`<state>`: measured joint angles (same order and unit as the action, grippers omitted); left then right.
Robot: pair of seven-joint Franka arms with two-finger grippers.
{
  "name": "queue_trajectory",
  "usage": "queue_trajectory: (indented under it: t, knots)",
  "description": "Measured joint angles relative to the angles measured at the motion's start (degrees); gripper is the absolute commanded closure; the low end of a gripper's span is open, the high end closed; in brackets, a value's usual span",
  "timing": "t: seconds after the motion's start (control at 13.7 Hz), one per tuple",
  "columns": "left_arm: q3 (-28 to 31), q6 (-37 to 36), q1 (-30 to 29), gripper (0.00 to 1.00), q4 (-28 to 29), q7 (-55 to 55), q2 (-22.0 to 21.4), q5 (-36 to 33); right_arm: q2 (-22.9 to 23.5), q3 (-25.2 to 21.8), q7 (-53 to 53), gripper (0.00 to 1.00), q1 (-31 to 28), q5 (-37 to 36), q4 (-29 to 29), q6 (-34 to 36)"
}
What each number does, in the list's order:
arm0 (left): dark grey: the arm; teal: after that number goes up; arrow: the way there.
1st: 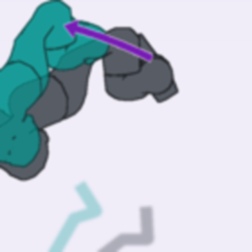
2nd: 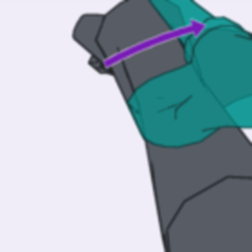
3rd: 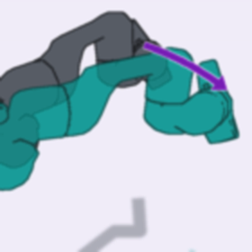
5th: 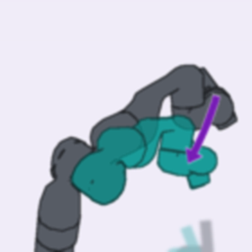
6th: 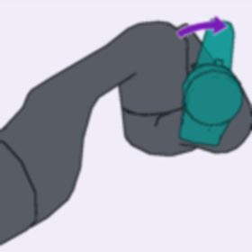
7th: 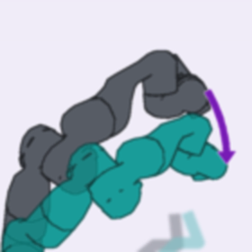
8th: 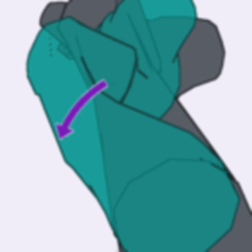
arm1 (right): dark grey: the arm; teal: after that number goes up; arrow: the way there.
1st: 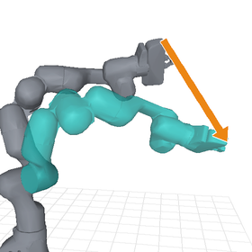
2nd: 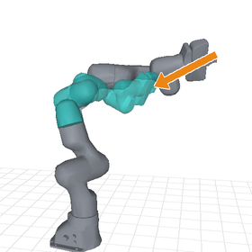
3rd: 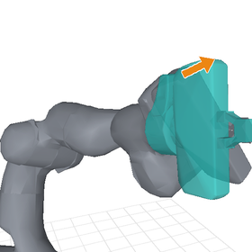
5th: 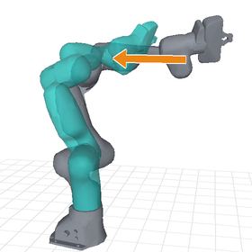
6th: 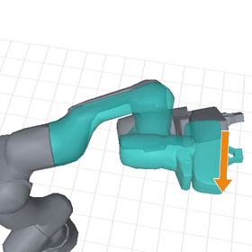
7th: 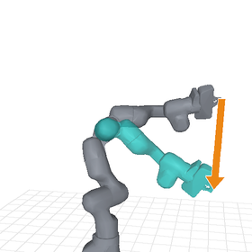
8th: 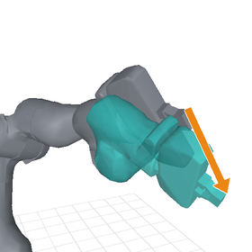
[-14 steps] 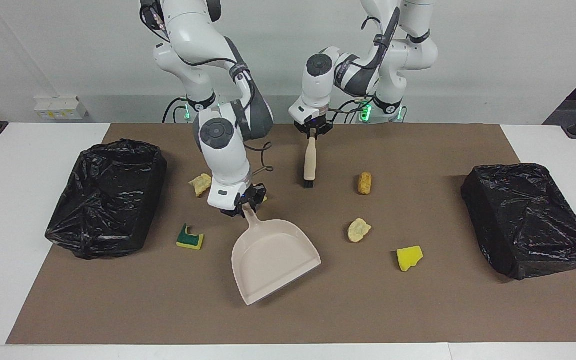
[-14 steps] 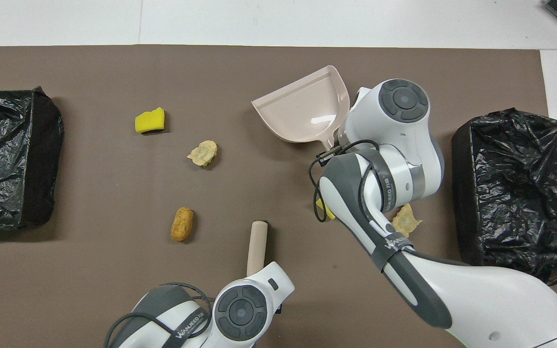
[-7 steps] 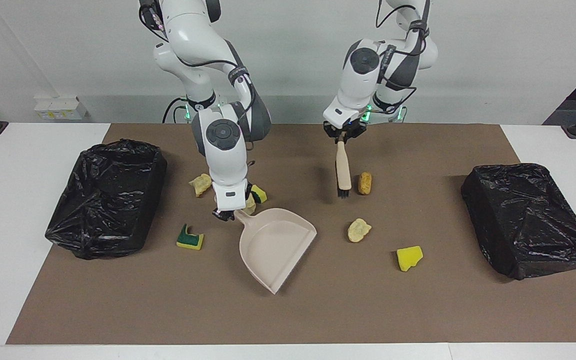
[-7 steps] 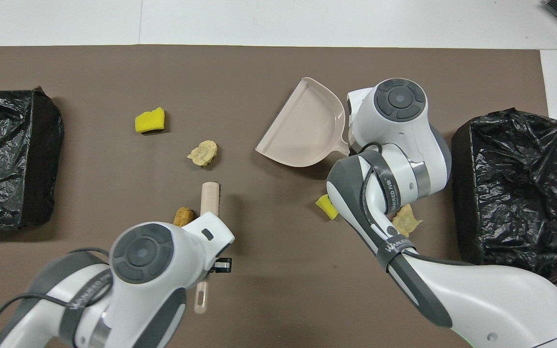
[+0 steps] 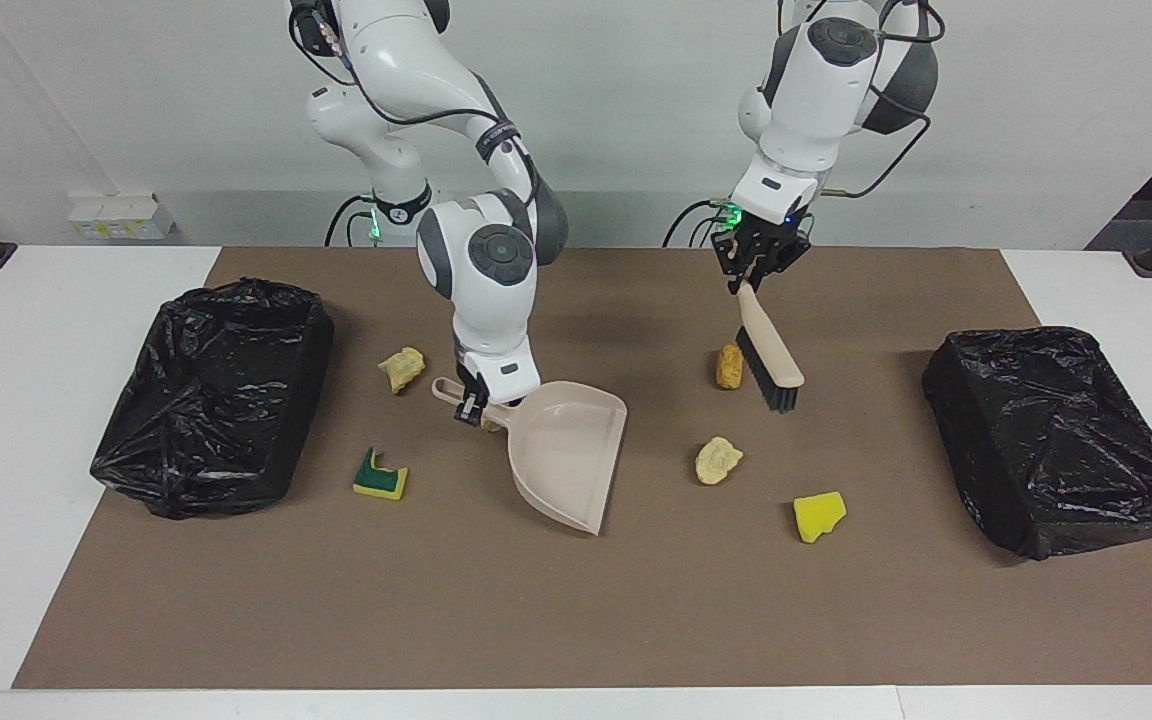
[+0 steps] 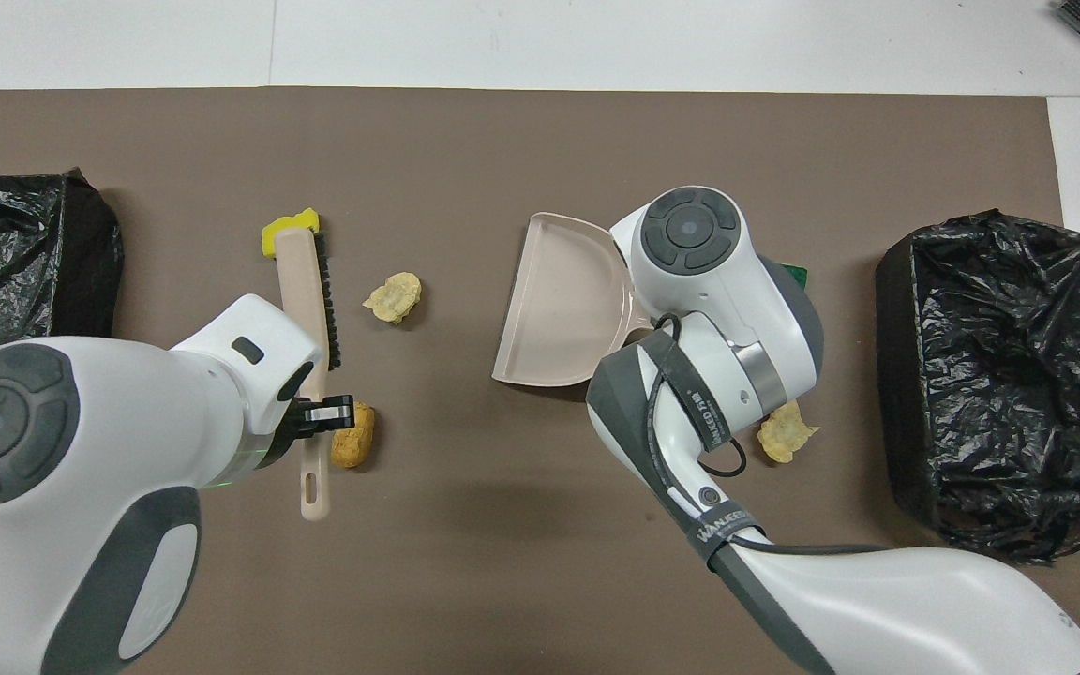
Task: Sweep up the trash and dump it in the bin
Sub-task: 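Set the dustpan near the trash while the left gripper carries the brush, then sweep the sponge and bread into the dustpan with the left gripper's brush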
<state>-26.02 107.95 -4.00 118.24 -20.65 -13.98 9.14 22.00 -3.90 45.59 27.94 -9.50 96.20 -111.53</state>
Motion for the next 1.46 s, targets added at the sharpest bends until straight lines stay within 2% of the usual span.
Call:
queue_trajectory:
  t: [0.37,0.51,0.66,0.81,1.1,1.32,1.46]
  knots:
    - [0.3,-0.7,-7.4,1.0,-0.2,14.3,1.8,-0.1,0.0,0.0,0.0,1.0,0.3,-0.2,0.2,0.0]
    - [0.3,1.1,-11.4,1.0,-0.5,22.6,3.6,-1.6,0.0,0.0,0.0,1.0,0.3,-0.2,0.2,0.0]
    - [0.5,2.5,-14.4,1.0,-3.8,27.3,8.7,-7.2,0.0,0.0,0.0,1.0,0.3,-0.2,0.3,0.0]
    - [0.2,2.7,-14.4,1.0,-9.5,28.0,16.7,-13.1,0.0,0.0,0.0,1.0,0.7,-0.2,0.3,-0.1]
    - [-0.6,3.9,-13.1,1.0,-17.1,28.0,29.3,-20.5,0.1,0.1,0.0,1.0,2.2,-0.2,0.7,-0.1]
    - [-0.4,5.1,-13.1,1.0,-19.5,28.0,35.0,-25.0,0.3,0.1,0.0,1.0,2.9,-0.8,1.1,0.5]
    - [-0.5,5.0,-13.0,1.0,-19.8,28.0,36.9,-25.3,0.2,0.1,0.9,1.0,3.3,-1.1,1.3,1.7]
